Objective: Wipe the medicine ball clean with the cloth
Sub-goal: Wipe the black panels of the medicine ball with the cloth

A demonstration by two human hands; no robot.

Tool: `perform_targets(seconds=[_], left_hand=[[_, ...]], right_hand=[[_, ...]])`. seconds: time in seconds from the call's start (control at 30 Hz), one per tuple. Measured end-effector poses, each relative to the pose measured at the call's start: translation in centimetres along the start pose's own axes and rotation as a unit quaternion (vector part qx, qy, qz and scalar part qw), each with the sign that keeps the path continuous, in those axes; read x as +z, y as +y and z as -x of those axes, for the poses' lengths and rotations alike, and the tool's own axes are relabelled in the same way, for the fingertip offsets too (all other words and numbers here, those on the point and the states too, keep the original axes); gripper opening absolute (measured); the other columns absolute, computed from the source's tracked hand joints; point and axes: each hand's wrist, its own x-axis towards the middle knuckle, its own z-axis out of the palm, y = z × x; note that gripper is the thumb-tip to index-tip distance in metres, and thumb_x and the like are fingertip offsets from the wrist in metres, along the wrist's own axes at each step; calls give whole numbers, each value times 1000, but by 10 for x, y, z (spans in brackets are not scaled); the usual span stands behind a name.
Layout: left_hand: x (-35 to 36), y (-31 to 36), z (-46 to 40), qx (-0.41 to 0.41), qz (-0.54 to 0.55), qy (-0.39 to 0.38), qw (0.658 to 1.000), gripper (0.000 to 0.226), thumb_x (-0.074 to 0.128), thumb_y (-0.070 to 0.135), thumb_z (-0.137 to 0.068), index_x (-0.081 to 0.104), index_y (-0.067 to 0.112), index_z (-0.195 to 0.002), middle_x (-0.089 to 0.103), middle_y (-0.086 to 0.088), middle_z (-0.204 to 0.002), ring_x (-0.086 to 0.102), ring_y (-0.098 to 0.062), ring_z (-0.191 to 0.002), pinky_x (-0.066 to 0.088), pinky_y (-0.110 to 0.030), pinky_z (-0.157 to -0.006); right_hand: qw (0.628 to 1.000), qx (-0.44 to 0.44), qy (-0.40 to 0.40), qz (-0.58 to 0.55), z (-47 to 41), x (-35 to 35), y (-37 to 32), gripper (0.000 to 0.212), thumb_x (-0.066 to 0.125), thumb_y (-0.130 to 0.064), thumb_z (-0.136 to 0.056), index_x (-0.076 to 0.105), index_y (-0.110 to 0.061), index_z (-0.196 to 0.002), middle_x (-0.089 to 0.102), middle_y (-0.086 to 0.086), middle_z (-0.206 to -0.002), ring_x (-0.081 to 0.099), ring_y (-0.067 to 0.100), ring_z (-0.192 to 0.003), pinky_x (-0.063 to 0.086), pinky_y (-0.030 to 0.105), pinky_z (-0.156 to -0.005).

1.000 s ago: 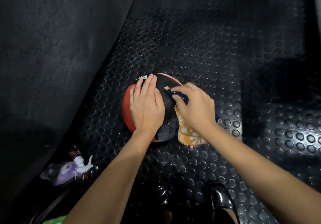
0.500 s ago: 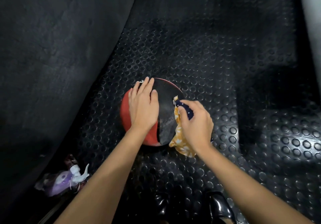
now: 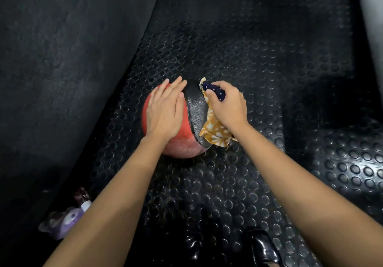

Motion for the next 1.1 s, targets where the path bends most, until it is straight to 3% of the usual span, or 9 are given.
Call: perform_targets(seconds=[0.13, 0.23, 0.4, 0.6, 0.77, 0.93, 1.0, 1.1], left_hand=[[0, -4, -10, -40, 20, 9, 999, 49, 23, 27, -98, 48, 16, -139, 44, 4, -147, 31, -14, -140, 19, -37, -117], [0, -4, -8, -58, 26, 19, 998, 47, 25, 23, -98, 48, 16, -139, 44, 3, -146, 30, -15, -140, 19, -36, -117], [7, 2, 4, -58, 11, 48, 997, 48, 25, 23, -97, 48, 15, -139, 46, 3, -145, 31, -15, -140, 19, -38, -118], [9, 8, 9, -70, 0, 70, 995, 52, 20, 24, -95, 48, 14, -138, 46, 2, -145, 32, -16, -140, 18, -36, -117], [17, 15, 24, -47, -9, 91, 995, 52, 22, 28, -97, 50, 11, -137, 48, 0, -144, 34, -19, -139, 15, -33, -115], [12, 15, 16, -53, -12, 82, 995, 57, 16, 30, -94, 49, 13, -138, 46, 2, -145, 32, -17, -140, 12, -30, -116], [14, 16, 19, -48, -15, 87, 995, 56, 17, 29, -95, 49, 12, -138, 47, 1, -145, 33, -18, -140, 13, -30, -116], [19, 17, 23, -53, -19, 95, 994, 52, 20, 28, -97, 50, 12, -137, 47, 2, -144, 33, -18, -139, 13, -30, -115]], right_hand=[[991, -114, 41, 59, 31, 11, -13, 21, 57, -30, -90, 65, -27, -109, 59, -5, -102, 54, 17, -97, 45, 30, -71], [970, -207, 67, 111, 61, 18, -15, 19, 63, -24, -87, 68, -25, -105, 58, -3, -95, 55, 18, -88, 40, 25, -52], [975, -147, 30, 165, 21, 7, -28, 25, 51, -30, -94, 63, -28, -116, 56, -5, -107, 52, 16, -101, 35, 26, -64], [962, -209, 48, 170, 61, 6, -16, 15, 63, -23, -86, 70, -23, -99, 60, -3, -89, 58, 20, -80, 36, 23, -48], [965, -172, 33, 194, 30, 3, -32, 22, 52, -25, -93, 66, -22, -110, 59, -2, -106, 56, 19, -96, 40, 31, -59], [958, -210, 62, 185, 69, 3, -9, 17, 55, -28, -87, 71, -25, -95, 60, -5, -85, 58, 17, -76, 33, 22, -44], [959, -199, 61, 192, 52, 3, -20, 14, 60, -25, -88, 70, -24, -97, 61, -4, -90, 58, 18, -81, 31, 23, -47], [962, -174, 39, 208, 31, 4, -32, 21, 51, -26, -93, 67, -25, -108, 60, -4, -103, 55, 17, -94, 32, 27, -55]])
